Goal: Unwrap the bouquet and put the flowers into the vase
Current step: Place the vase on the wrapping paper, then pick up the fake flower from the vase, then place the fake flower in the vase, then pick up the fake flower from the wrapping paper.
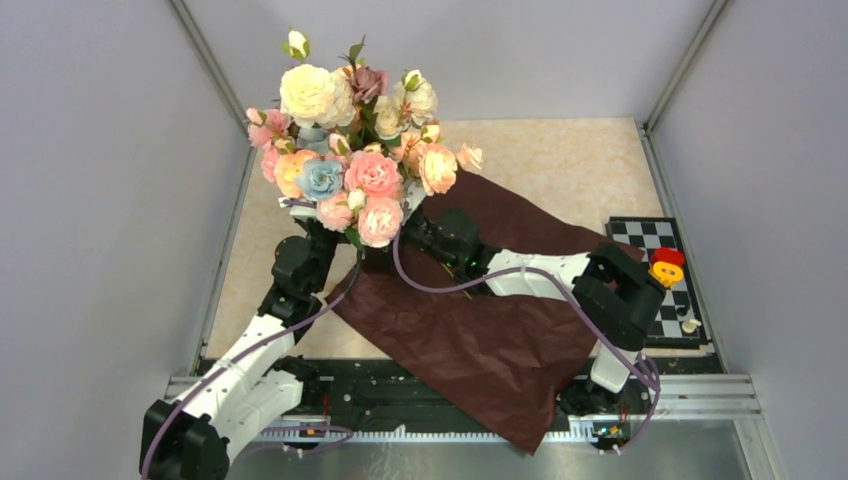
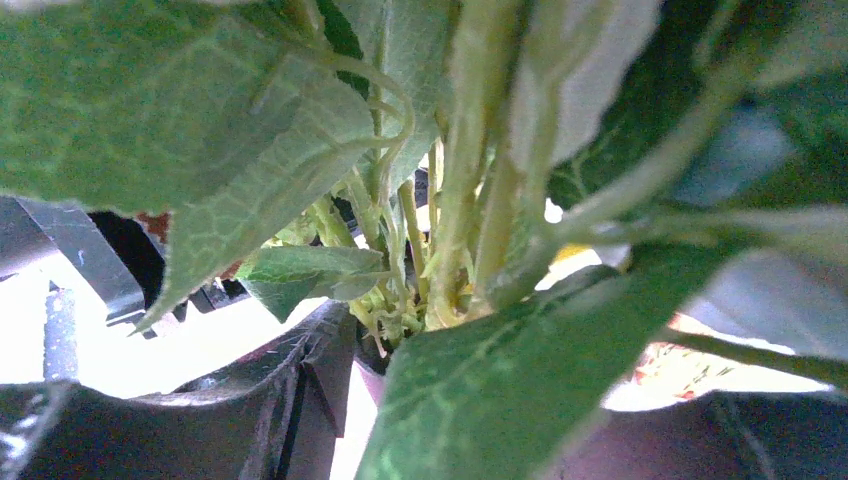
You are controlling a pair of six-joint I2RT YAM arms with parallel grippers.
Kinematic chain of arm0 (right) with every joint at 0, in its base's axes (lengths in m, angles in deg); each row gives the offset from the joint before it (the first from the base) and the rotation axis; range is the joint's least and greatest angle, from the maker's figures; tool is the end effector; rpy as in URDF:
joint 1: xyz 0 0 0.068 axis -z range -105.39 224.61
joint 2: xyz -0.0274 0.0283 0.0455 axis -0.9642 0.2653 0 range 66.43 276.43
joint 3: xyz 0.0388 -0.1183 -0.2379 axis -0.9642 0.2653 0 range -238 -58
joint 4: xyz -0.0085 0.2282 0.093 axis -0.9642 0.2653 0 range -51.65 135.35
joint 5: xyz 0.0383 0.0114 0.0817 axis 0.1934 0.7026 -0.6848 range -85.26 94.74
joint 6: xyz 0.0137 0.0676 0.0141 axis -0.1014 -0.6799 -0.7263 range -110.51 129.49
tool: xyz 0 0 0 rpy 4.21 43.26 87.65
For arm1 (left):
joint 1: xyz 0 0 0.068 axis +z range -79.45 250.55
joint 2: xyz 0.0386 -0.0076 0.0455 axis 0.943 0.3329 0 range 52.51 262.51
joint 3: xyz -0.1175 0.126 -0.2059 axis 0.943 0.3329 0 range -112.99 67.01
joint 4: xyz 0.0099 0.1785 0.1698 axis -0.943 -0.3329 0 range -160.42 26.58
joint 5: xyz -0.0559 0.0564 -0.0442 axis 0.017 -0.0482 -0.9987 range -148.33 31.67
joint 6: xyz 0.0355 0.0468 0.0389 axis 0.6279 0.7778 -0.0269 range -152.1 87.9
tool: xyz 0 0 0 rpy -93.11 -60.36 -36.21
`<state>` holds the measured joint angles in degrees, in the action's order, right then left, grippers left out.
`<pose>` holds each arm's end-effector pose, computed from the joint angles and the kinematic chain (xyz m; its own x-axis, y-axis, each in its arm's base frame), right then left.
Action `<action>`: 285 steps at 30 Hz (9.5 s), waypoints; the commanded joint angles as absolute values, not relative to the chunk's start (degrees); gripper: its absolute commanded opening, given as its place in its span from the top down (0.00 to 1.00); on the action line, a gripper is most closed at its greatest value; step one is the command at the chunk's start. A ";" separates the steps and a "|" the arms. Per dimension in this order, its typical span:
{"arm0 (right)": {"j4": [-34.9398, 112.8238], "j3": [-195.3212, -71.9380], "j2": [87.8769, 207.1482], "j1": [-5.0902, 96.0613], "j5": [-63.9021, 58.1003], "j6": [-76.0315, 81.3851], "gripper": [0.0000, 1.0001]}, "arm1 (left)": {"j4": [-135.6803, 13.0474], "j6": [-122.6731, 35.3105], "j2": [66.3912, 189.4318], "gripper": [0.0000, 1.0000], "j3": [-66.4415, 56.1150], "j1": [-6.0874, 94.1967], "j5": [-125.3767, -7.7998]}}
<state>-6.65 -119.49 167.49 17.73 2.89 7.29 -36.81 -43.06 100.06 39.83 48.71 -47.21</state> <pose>0.2256 0.3491 0.2811 0.0189 0.0992 -0.9949 -0.8561 0.5157 0.0351 0.1992 -0.0681 0.2956 0.0633 -0.2264 -0.9720 0.2030 0.9565 -0.2096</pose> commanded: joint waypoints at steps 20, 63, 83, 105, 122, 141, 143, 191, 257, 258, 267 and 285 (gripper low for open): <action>-3.62 -110.91 164.05 16.20 2.72 2.95 0.25 | -34.15 -41.42 100.38 0.79 39.76 48.91 -45.52; -3.48 -104.05 157.06 15.73 4.48 2.24 0.20 | -39.16 -41.27 94.99 0.28 39.24 48.90 -45.70; 17.29 -99.47 131.70 15.76 16.65 1.61 0.17 | -67.41 -47.67 83.61 0.01 32.83 48.91 -47.34; 30.94 -97.02 115.36 15.86 25.16 -0.06 0.17 | -94.94 -61.29 95.59 0.03 -15.27 48.86 -68.23; 29.25 -95.79 113.91 15.89 22.74 -1.89 0.18 | -88.28 -62.81 103.96 0.22 -18.40 48.90 -56.95; 29.07 -97.53 114.02 15.89 22.17 -1.80 0.18 | -81.62 -62.69 103.68 0.78 -19.01 48.90 -56.38; 29.12 -97.92 114.08 15.89 22.17 -1.63 0.18 | -81.10 -62.69 103.66 0.79 -19.73 48.85 -56.85; 23.84 -123.37 120.87 15.89 19.35 10.49 0.15 | -73.13 -53.87 99.95 0.93 -28.11 48.85 -64.34; 9.90 -115.26 172.67 22.80 21.71 2.57 0.27 | -82.66 -46.12 89.69 0.02 -16.41 48.87 -58.04; 10.32 -115.68 173.44 22.96 21.91 2.83 0.27 | -83.00 -46.20 89.72 0.02 -16.71 48.86 -58.92; 12.35 -120.37 179.01 23.10 23.25 4.29 0.32 | -88.00 -46.07 90.94 0.02 -21.80 48.85 -61.01; 12.40 -119.39 177.35 25.44 25.06 -1.09 1.00 | -94.25 -46.05 98.18 0.02 -29.95 48.85 -67.22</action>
<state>14.86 -120.25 182.50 24.53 23.96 1.11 -92.83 -46.52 95.90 -27.32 48.77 -64.46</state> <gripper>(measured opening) 0.021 0.983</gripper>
